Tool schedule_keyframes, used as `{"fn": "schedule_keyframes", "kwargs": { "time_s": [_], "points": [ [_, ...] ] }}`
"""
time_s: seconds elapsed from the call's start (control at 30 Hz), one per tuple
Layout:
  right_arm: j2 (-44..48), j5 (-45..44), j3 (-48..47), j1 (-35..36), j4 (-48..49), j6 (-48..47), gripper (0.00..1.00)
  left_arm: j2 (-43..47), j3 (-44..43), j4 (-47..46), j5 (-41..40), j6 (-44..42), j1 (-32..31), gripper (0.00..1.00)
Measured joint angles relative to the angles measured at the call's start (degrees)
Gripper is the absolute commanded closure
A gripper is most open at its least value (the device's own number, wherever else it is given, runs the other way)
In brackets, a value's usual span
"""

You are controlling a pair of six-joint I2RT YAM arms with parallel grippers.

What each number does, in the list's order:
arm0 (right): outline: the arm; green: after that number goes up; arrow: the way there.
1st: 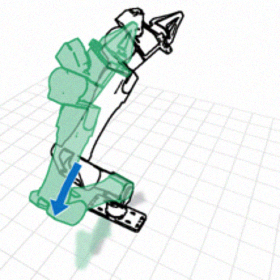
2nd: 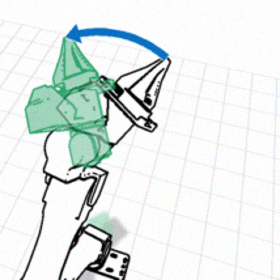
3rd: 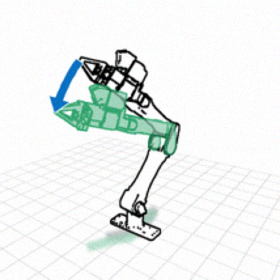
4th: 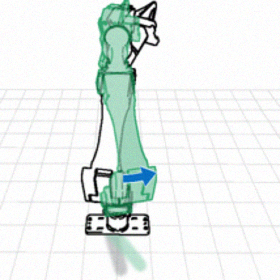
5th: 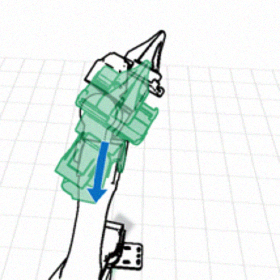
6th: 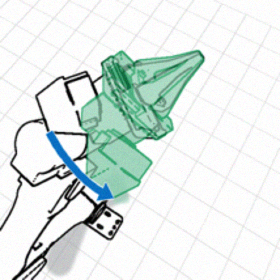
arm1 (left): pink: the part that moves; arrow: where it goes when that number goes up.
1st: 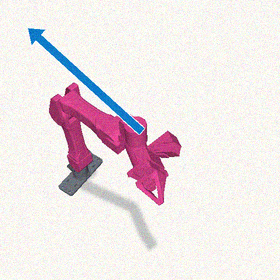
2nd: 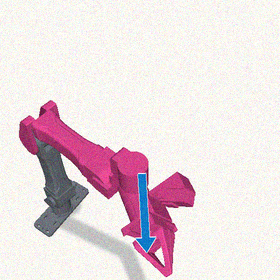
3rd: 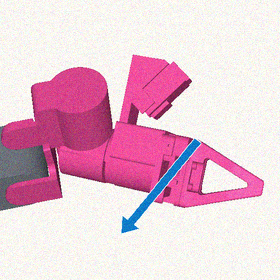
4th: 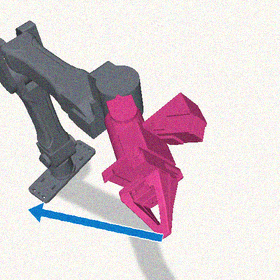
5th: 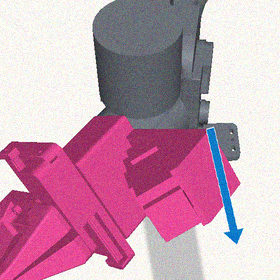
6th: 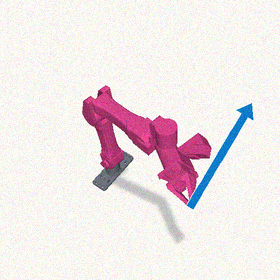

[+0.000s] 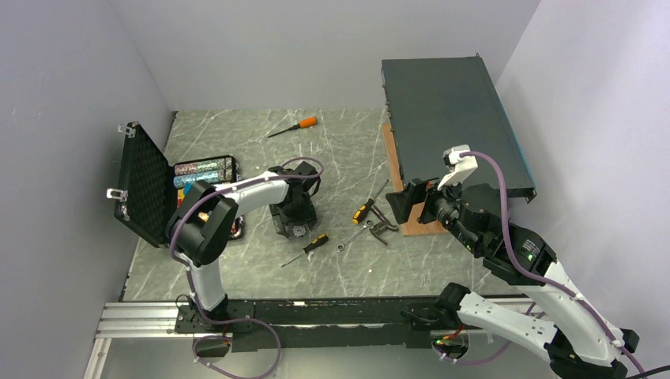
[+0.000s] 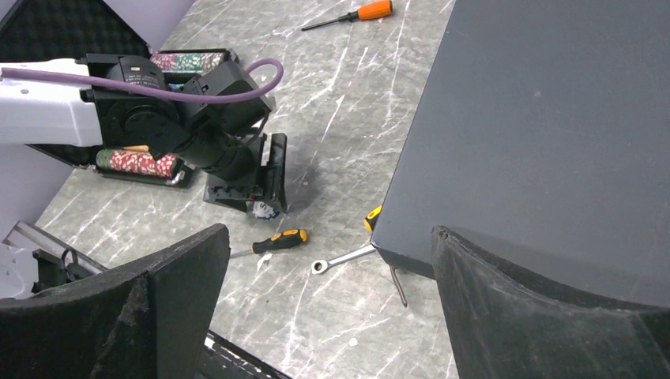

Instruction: Pack up texas hold em set

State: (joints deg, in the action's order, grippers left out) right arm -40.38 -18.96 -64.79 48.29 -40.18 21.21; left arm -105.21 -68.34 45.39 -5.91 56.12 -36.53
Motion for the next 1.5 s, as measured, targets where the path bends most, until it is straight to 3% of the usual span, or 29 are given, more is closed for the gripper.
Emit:
{"fn": "schedule_keyframes", "kwargs": {
  "time_s": [0.17, 0.8, 1.0, 1.27, 1.37, 1.5],
  "points": [
    [0.0, 0.0, 0.0, 0.0, 0.0, 0.0, 0.0, 0.1, 0.4, -0.1, -0.3, -0.5, 0.0, 0.34],
    [-0.2, 0.0, 0.0, 0.0, 0.3, 0.0, 0.0, -2.9, -3.2, 3.2, -1.5, -2.1, -1.0, 0.38],
    [0.0, 0.0, 0.5, 0.0, 0.9, 0.0, 0.0, -2.6, -3.1, 3.2, -1.5, -2.5, -1.0, 0.27],
    [-0.6, 0.0, 0.2, 0.0, 0.7, -1.4, 0.0, 2.5, 0.8, 0.7, -1.4, -4.7, 0.1, 0.05],
    [-2.8, 0.7, -1.5, 0.0, -0.4, -2.5, 0.0, 8.0, 0.8, 0.5, -1.0, -6.8, 1.4, 0.01],
    [-8.2, 3.0, -5.4, 0.8, -1.6, -3.6, 0.0, 21.9, 0.8, -0.1, 0.3, -10.8, 4.7, 0.01]
  ]
}}
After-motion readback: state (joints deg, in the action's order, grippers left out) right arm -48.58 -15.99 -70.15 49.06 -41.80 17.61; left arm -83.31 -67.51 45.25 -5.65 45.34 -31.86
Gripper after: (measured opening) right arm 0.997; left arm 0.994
